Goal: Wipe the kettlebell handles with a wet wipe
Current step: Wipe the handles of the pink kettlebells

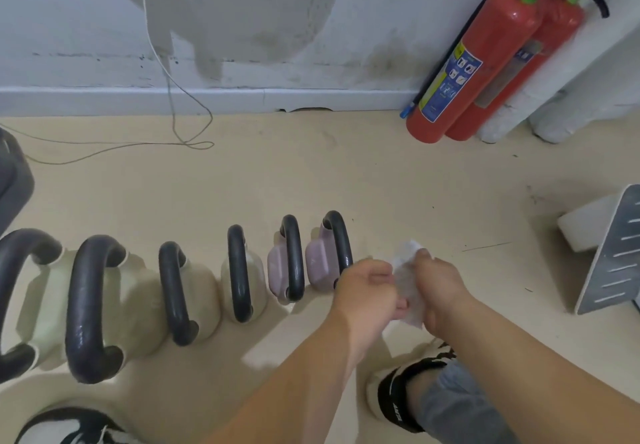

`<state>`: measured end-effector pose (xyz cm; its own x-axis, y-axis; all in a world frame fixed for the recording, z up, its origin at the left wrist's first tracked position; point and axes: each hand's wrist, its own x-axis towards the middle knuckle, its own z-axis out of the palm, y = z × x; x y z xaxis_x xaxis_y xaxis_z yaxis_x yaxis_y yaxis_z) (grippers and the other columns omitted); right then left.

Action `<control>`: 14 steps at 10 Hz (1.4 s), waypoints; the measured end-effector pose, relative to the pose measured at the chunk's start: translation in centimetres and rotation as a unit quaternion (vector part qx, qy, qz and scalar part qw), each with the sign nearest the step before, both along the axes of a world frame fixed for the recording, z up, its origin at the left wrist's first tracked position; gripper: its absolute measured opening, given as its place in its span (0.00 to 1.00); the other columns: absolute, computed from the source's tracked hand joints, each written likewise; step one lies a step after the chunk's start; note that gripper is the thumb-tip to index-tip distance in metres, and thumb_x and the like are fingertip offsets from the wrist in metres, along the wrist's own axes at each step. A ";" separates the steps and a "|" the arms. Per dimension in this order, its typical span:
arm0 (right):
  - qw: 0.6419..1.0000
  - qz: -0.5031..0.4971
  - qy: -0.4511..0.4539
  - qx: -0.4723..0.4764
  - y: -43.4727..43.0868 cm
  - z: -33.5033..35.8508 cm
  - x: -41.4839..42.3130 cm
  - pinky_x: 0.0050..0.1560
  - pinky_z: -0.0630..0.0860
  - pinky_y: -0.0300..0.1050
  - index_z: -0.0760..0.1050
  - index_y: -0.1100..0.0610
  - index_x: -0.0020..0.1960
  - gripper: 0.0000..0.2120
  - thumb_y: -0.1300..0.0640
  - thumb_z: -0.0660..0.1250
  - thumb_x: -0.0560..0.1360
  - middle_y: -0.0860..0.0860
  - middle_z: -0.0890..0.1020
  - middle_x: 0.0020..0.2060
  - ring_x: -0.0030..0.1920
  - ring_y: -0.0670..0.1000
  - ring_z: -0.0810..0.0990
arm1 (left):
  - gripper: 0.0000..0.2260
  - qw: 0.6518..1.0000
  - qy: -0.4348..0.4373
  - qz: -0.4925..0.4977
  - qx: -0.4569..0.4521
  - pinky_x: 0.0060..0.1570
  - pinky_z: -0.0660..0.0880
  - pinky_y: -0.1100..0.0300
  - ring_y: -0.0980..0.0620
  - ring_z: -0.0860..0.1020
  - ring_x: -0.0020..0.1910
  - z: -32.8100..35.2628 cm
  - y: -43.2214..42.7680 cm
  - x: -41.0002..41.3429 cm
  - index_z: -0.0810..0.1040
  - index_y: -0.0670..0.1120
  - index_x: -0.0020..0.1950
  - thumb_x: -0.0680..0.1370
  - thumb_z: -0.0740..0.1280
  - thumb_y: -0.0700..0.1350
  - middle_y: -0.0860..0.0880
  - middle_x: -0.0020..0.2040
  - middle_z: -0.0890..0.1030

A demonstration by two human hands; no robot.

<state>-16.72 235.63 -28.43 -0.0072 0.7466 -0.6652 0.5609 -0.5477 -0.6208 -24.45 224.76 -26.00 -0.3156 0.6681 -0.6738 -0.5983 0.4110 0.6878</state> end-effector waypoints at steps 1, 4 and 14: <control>0.998 0.021 -0.016 0.054 1.4 -1.2 -1.9 0.61 0.75 0.51 0.77 0.56 0.64 0.17 0.48 0.56 0.85 0.56 0.81 0.58 0.57 0.60 0.79 | 0.09 0.986 0.160 0.030 -0.042 0.47 0.83 0.44 0.44 0.84 0.42 -2.4 -0.1 -1.4 0.79 0.48 0.50 0.76 0.62 0.37 0.46 0.45 0.83; 0.993 0.022 0.100 -0.063 3.2 -7.2 -4.5 0.65 0.78 0.55 0.81 0.55 0.63 0.17 0.46 0.59 0.86 0.54 0.88 0.56 0.58 0.56 0.86 | 0.07 0.969 0.223 0.011 -0.109 0.44 0.79 0.50 0.47 0.79 0.41 -9.0 -0.5 -2.4 0.74 0.54 0.46 0.80 0.61 0.43 0.50 0.40 0.79; 0.947 0.293 0.120 -0.057 2.3 -6.3 -8.8 0.75 0.60 0.43 0.58 0.45 0.83 0.27 0.41 0.53 0.86 0.39 0.68 0.74 0.72 0.42 0.68 | 0.13 0.972 0.198 -0.079 -0.093 0.46 0.82 0.44 0.38 0.83 0.46 -10.3 -1.3 -2.7 0.69 0.56 0.54 0.79 0.58 0.37 0.41 0.48 0.83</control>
<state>-25.48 237.96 -34.71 -0.5592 0.4909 -0.6681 0.6400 -0.2567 -0.7243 -27.13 223.51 -36.27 -0.4780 0.6075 -0.6344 -0.2200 0.6164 0.7561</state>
